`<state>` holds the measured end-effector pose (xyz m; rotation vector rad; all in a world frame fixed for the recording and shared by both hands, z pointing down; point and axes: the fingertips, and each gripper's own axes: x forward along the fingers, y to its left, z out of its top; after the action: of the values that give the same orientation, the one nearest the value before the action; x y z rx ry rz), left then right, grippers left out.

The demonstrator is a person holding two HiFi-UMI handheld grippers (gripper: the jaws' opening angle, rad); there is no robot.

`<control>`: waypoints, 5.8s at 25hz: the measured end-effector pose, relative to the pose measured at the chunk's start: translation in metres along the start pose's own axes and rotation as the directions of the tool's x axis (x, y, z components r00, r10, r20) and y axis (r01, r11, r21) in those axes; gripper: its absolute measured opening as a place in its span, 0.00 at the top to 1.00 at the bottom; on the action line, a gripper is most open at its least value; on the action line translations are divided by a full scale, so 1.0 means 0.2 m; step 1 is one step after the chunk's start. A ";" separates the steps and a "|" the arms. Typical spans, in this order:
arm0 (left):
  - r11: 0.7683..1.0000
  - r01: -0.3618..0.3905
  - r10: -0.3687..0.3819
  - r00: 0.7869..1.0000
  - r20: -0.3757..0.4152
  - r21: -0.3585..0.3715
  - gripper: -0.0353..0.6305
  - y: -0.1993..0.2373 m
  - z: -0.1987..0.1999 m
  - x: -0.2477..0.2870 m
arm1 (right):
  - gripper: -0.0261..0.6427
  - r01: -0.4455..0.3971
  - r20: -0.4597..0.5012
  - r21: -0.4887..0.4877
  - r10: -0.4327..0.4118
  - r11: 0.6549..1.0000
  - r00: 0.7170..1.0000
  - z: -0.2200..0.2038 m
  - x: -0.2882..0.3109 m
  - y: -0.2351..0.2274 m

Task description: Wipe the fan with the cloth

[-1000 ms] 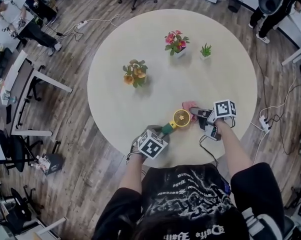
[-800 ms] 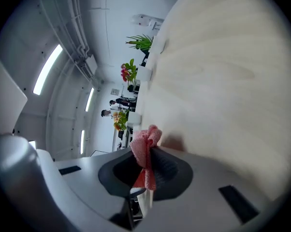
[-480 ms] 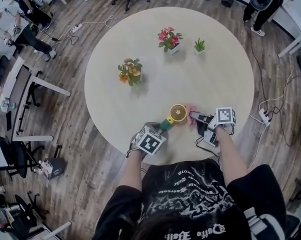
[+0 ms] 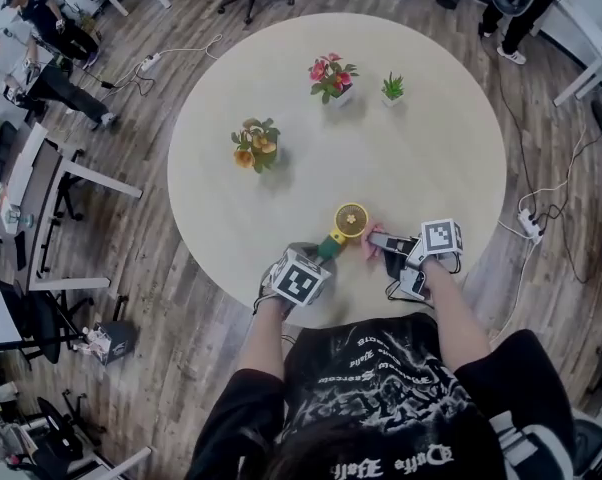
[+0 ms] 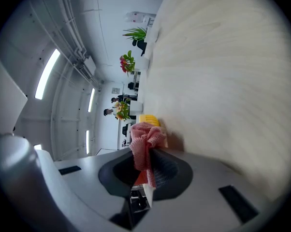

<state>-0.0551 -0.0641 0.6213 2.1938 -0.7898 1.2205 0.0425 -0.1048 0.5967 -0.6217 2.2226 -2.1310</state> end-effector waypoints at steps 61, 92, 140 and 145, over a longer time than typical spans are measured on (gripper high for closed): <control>0.643 0.584 -0.046 0.676 0.735 -0.496 0.66 0.01 0.66 -0.31 | 0.89 -0.019 -0.077 -0.758 -0.060 0.652 0.995 -0.30 0.01 0.58; 0.359 0.915 -0.075 0.225 0.971 -0.184 0.66 -0.16 0.82 -0.73 | 0.89 0.027 0.190 -0.723 0.160 0.691 0.969 0.04 -0.22 0.90; 0.559 0.820 -0.546 0.251 0.799 0.125 0.66 -0.49 0.88 -0.92 | 0.89 -0.253 0.065 -0.666 0.393 0.701 0.917 0.27 -0.27 1.20; 0.577 0.810 -0.526 0.270 0.806 0.106 0.66 -0.44 0.88 -0.91 | 0.89 -0.293 0.040 -0.618 0.402 0.729 0.915 0.23 -0.26 1.15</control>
<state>0.0298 -0.0748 0.3671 2.2833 -0.1584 -0.3797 0.0384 -0.1343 0.3585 -0.3168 2.6421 -1.1276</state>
